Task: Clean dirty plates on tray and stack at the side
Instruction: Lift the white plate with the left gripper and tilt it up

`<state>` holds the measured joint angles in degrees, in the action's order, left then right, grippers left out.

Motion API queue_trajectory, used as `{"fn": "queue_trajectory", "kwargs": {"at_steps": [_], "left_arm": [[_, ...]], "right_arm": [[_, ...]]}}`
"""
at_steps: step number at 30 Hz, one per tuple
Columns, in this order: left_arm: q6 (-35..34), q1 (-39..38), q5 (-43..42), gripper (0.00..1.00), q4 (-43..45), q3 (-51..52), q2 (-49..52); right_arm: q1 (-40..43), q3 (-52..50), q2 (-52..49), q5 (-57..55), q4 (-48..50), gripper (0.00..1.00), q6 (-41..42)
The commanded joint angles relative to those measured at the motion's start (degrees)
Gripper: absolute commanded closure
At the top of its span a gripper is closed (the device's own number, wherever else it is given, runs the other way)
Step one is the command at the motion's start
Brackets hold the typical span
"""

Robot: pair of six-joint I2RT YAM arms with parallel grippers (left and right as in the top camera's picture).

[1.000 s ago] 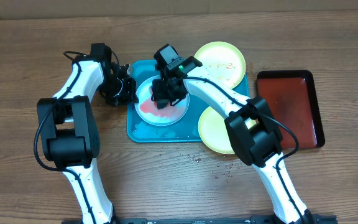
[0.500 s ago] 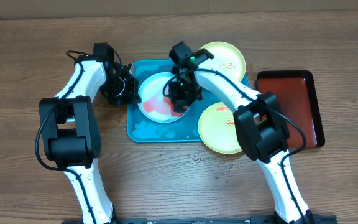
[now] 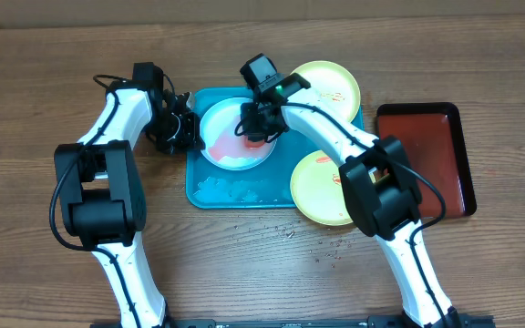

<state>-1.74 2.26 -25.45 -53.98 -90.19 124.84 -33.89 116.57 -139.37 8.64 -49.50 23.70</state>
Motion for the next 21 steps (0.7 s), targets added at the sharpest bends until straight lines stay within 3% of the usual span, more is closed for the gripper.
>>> {"fn": "queue_trajectory", "kwargs": {"at_steps": [1, 14, 21], "left_arm": [[0.44, -0.04, 0.35, 0.96, -0.02, -0.02, 0.52], [-0.17, -0.92, 0.61, 0.96, 1.9, 0.0, 0.52], [-0.13, -5.27, 3.65, 0.8, 6.54, 0.07, 0.52]], "right_arm": [[-1.79, -0.83, -0.96, 4.87, 0.44, 0.96, -0.26], [6.58, 6.8, 8.98, 6.88, -11.28, 0.96, -1.62], [10.49, 6.78, 11.52, 6.88, -17.68, 0.96, -1.68]]}}
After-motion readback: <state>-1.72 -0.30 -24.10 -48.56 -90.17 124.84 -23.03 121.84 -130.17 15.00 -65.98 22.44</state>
